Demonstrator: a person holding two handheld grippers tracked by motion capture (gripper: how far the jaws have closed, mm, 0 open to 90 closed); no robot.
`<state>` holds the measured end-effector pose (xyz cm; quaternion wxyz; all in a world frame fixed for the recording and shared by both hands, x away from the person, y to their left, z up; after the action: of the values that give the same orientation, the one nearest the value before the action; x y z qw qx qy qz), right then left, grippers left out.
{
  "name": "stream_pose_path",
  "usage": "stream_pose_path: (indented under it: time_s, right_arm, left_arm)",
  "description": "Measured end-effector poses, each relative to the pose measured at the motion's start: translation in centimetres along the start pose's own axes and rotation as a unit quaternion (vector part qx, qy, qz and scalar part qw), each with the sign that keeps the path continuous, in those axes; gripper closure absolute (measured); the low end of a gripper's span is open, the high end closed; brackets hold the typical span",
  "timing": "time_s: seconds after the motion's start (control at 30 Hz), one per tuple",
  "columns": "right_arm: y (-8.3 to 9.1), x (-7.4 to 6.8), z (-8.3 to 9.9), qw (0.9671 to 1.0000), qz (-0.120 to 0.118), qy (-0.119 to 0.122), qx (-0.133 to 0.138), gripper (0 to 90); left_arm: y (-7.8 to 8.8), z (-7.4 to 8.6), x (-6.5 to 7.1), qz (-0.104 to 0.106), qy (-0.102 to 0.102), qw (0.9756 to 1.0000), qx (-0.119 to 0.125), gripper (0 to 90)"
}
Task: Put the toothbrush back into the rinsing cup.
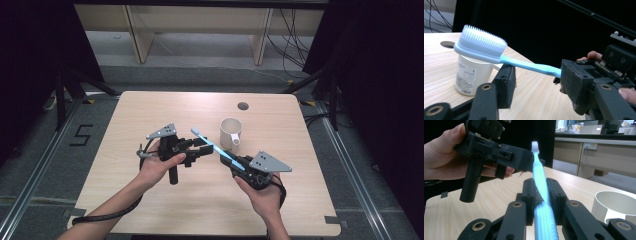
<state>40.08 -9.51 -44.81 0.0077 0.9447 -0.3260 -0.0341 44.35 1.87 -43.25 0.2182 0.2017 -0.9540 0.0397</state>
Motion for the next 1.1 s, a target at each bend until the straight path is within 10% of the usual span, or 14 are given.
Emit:
stream_pose_path:
  time_s: [0.77, 1.1]
  right_arm:
    - [-1.0, -0.6, 1.1, 0.9978, 0.022, 0.055, -0.031, 78.9]
    - [-1.4, -0.8, 1.9, 0.9975, 0.029, 0.041, -0.051, 56.3]
  left_arm:
    - [-0.7, -1.5, 2.4, 0.047, 0.025, 0.998, 0.034, 75.5]
    - [-0.6, -1.7, 3.7, 0.043, -0.039, 0.9981, 0.019, 81.0]
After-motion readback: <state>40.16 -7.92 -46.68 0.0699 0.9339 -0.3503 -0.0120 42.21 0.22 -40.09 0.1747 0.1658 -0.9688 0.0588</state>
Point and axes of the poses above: each handheld gripper's, and its own axes: y roughly backward along the jaws, z roughly out of its underside, x roughly to its right, the point moved 9 cm from there along -y, roughly forward along the jaws, and after that the axes turned 6 degrees about x, right-handed, at the moved point
